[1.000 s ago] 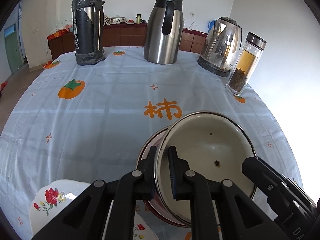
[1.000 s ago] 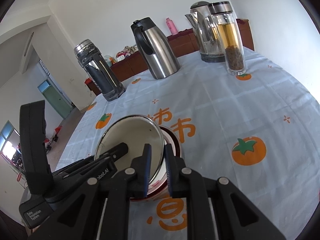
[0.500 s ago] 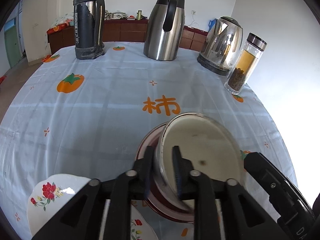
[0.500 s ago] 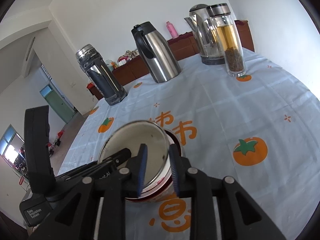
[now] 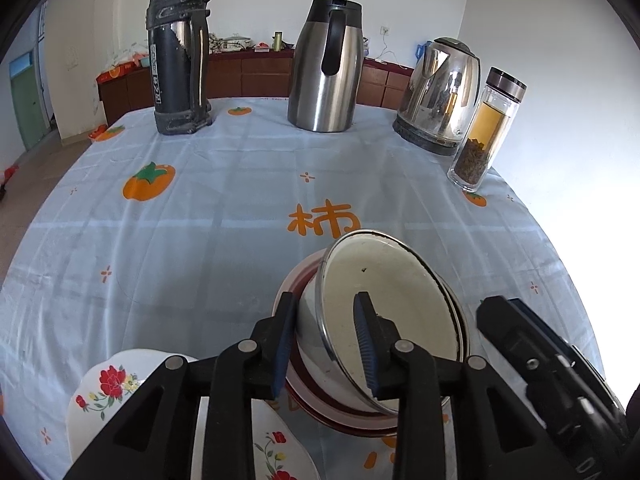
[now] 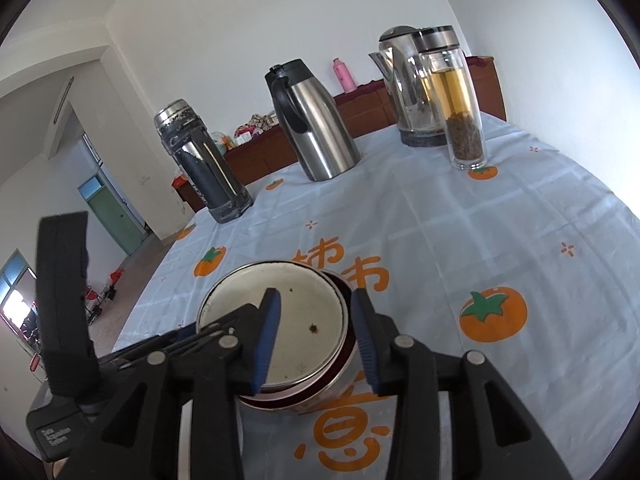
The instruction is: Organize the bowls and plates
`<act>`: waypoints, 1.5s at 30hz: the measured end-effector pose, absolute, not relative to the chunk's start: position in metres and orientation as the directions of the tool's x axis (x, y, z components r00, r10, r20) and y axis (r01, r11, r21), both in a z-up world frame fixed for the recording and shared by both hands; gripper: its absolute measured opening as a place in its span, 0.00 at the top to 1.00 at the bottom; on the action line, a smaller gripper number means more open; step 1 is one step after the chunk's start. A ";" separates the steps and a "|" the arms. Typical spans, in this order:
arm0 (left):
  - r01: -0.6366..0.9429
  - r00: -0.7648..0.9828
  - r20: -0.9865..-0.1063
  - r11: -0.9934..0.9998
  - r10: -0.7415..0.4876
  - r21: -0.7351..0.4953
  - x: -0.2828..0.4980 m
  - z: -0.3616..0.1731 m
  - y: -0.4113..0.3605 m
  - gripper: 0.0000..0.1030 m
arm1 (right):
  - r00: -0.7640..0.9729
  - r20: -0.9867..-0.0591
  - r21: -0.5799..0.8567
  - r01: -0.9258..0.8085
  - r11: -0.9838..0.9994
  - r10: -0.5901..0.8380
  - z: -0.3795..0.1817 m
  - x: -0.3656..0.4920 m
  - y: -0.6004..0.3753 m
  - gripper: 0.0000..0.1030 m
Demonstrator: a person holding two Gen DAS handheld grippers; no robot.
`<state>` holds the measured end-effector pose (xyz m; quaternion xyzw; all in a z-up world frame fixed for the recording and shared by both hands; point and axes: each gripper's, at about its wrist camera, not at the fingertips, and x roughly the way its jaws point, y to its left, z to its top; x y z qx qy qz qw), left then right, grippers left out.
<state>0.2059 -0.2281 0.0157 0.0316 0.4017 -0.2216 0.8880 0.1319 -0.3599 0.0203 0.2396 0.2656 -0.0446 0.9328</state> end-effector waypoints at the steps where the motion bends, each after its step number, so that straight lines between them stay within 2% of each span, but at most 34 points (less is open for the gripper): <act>1: 0.419 0.583 -0.724 0.900 -0.369 -0.121 0.205 0.017 -0.227 0.68 | 0.851 -0.523 0.416 0.216 0.883 0.039 0.019 0.133 -0.360 0.63; 3: 0.420 0.597 -0.715 0.901 -0.364 -0.109 0.203 0.019 -0.227 0.68 | 0.845 -0.534 0.406 0.223 0.886 0.033 0.016 0.135 -0.359 0.63; 5: 0.403 0.654 -0.685 0.914 -0.321 -0.044 0.197 0.025 -0.228 0.59 | 0.840 -0.542 0.409 0.230 0.883 0.032 0.014 0.136 -0.361 0.63; 6: 0.395 0.677 -0.670 0.919 -0.304 -0.018 0.195 0.028 -0.228 0.51 | 0.837 -0.547 0.407 0.234 0.883 0.031 0.013 0.137 -0.362 0.63; 8: 0.372 0.735 -0.625 0.927 -0.265 0.045 0.190 0.036 -0.227 0.46 | 0.833 -0.552 0.405 0.237 0.883 0.030 0.011 0.138 -0.362 0.63; 11: 0.358 0.763 -0.598 0.931 -0.243 0.078 0.191 0.039 -0.225 0.45 | 0.831 -0.555 0.405 0.234 0.884 0.034 0.010 0.139 -0.361 0.63; 22: 0.349 0.703 -0.668 0.937 -0.243 0.026 0.209 0.017 -0.223 0.45 | 0.818 -0.575 0.372 0.250 0.894 0.010 0.007 0.141 -0.360 0.63; 28: 0.341 0.689 -0.682 0.940 -0.245 0.007 0.213 0.013 -0.220 0.45 | 0.817 -0.576 0.404 0.258 0.877 0.025 0.003 0.141 -0.366 0.61; 35: 0.354 0.670 -0.695 0.935 -0.261 -0.010 0.216 0.008 -0.221 0.45 | 0.823 -0.568 0.396 0.261 0.880 0.011 0.004 0.139 -0.364 0.48; 45: 0.361 0.631 -0.713 0.929 -0.306 -0.080 0.221 0.003 -0.219 0.45 | 0.818 -0.572 0.463 0.265 0.846 0.057 -0.005 0.144 -0.380 0.48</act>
